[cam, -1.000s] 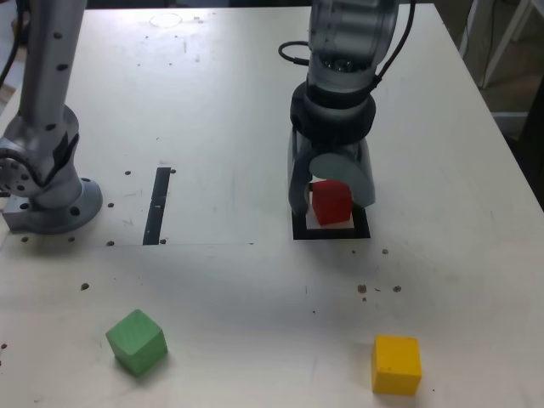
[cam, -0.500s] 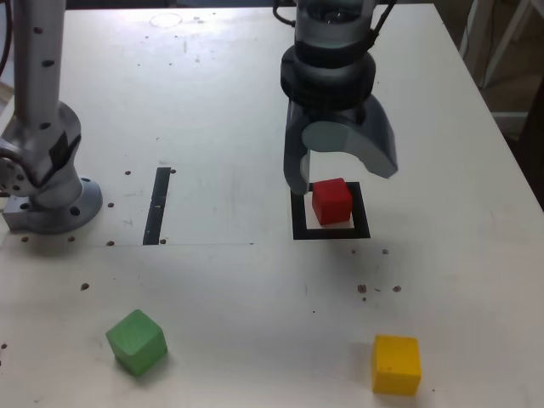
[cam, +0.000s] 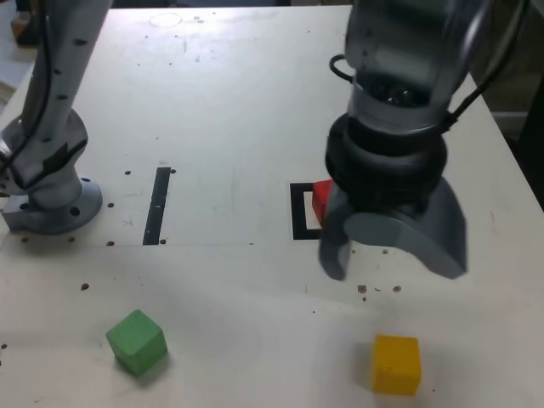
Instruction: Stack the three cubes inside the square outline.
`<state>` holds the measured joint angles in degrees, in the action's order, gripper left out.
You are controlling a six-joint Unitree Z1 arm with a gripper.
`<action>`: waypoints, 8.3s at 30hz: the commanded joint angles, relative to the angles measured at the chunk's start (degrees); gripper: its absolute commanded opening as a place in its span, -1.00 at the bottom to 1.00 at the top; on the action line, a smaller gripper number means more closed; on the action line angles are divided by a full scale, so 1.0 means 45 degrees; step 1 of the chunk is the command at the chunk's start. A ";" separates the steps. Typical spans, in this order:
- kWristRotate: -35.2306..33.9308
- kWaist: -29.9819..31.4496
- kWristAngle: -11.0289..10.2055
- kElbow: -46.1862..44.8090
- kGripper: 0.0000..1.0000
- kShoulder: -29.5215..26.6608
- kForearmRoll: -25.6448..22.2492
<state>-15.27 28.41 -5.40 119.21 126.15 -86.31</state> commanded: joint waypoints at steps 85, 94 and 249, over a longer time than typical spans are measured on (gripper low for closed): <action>-0.0533 0.0405 0.1610 0.1824 -0.40 0.3032 0.0428; -0.0396 0.0215 0.1037 0.0930 -0.52 0.1590 0.0148; 0.0608 0.5972 0.1643 -1.2815 0.08 -0.4148 0.6288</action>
<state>-12.36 55.20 2.18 61.79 107.44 -58.26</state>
